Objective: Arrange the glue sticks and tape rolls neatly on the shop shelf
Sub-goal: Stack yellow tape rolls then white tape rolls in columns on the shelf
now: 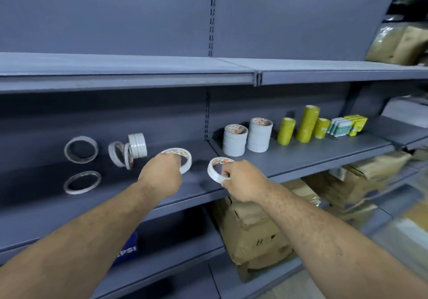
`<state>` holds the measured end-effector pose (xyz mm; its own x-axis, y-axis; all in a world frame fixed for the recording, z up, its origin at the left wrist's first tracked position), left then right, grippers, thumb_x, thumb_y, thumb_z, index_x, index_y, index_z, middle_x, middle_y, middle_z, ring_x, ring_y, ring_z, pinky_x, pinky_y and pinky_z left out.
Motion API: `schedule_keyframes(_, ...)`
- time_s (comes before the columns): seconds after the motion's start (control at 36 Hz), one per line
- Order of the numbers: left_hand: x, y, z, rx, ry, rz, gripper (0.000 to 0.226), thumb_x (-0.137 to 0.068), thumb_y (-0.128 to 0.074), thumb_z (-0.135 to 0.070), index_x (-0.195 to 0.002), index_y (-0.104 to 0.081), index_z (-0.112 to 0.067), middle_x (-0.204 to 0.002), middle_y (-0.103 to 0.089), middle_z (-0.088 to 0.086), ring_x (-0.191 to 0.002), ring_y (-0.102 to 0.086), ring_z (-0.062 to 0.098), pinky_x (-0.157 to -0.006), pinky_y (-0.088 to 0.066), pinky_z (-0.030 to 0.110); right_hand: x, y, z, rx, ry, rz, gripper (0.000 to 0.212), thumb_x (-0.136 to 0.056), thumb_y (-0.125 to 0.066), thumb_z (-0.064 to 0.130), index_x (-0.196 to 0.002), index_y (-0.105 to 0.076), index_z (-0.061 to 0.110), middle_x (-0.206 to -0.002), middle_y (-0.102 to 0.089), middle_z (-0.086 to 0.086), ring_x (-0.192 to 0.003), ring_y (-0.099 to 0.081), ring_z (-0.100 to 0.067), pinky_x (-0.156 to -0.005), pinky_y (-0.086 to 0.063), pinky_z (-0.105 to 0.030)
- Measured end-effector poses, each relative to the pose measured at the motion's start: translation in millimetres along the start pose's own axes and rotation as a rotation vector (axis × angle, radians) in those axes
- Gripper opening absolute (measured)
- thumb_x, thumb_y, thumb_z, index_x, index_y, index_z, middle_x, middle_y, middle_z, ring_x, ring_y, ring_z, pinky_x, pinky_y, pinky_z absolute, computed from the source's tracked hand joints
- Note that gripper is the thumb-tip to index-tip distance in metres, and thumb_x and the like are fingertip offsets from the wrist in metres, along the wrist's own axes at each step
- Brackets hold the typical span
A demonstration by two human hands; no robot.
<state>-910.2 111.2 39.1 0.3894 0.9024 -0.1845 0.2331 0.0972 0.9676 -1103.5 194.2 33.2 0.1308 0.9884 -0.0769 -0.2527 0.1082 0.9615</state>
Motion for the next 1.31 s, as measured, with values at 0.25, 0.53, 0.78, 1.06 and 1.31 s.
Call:
schedule_keyframes(0.25, -31.4, -16.4, -92.9, 0.019, -0.088, 0.031, 0.012, -0.087, -0.052, -0.012, -0.095, -0.060, -0.017, -0.078, -0.058, 0.000, -0.072, -0.056, 0.022, -0.060, -0.044, 0.031, 22.8, 23.4, -97.3, -0.002, -0.105, -0.031, 0.013, -0.090, -0.062, 0.028, -0.083, -0.052, 0.027, -0.092, -0.065, -0.001, -0.085, -0.057, -0.025, -0.067, -0.044, -0.033)
schedule_keyframes(0.53, -100.5, -23.8, -147.9, 0.023, -0.195, 0.020, 0.026, -0.090, -0.054, -0.013, -0.114, -0.063, -0.018, -0.102, -0.066, 0.007, -0.082, -0.055, 0.026, -0.068, -0.047, 0.031, -8.9, 45.6, -152.6, 0.033, -0.178, -0.060, 0.008, -0.091, -0.060, 0.028, -0.085, -0.055, 0.025, -0.093, -0.065, -0.004, -0.086, -0.060, -0.028, -0.071, -0.053, -0.039)
schedule_keyframes(0.78, -175.3, -32.9, -164.5, 0.081, -0.153, 0.028, 0.034, -0.089, -0.057, -0.017, -0.122, -0.064, -0.018, -0.119, -0.064, 0.011, -0.095, -0.061, 0.031, -0.078, -0.052, 0.031, -74.2, 76.9, -184.9, 0.119, -0.190, -0.157, 0.010, -0.090, -0.063, 0.031, -0.086, -0.053, 0.029, -0.095, -0.067, -0.005, -0.088, -0.062, -0.030, -0.068, -0.047, -0.034)
schedule_keyframes(1.06, -225.3, -57.2, -184.2, -0.033, -0.071, 0.012, 0.023, -0.090, -0.060, -0.020, -0.111, -0.068, -0.020, -0.116, -0.065, 0.007, -0.098, -0.064, 0.030, -0.072, -0.049, 0.029, -136.7, 92.0, -214.4, 0.133, -0.123, -0.191, 0.005, -0.090, -0.060, 0.031, -0.090, -0.056, 0.028, -0.094, -0.061, -0.005, -0.090, -0.060, -0.029, -0.067, -0.039, -0.029)
schedule_keyframes(1.31, -245.9, -70.1, -199.3, -0.037, -0.035, 0.022, 0.020, -0.089, -0.056, -0.025, -0.100, -0.067, -0.014, -0.108, -0.066, 0.008, -0.098, -0.063, 0.030, -0.070, -0.045, 0.031, -181.6, 104.6, -230.9, 0.195, -0.028, -0.167, 0.019, -0.092, -0.055, 0.029, -0.106, -0.067, 0.022, -0.105, -0.068, -0.006, -0.095, -0.064, -0.030, -0.068, -0.045, -0.028)
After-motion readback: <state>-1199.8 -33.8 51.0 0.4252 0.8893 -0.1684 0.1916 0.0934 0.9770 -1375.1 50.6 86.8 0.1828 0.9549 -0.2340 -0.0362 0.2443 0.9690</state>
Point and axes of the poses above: each hand's wrist, its own x-axis away from the middle knuckle, its own y-axis out of the back of the hand, z = x × y, the point moved 3 cm from there along -x, towards the middle knuckle
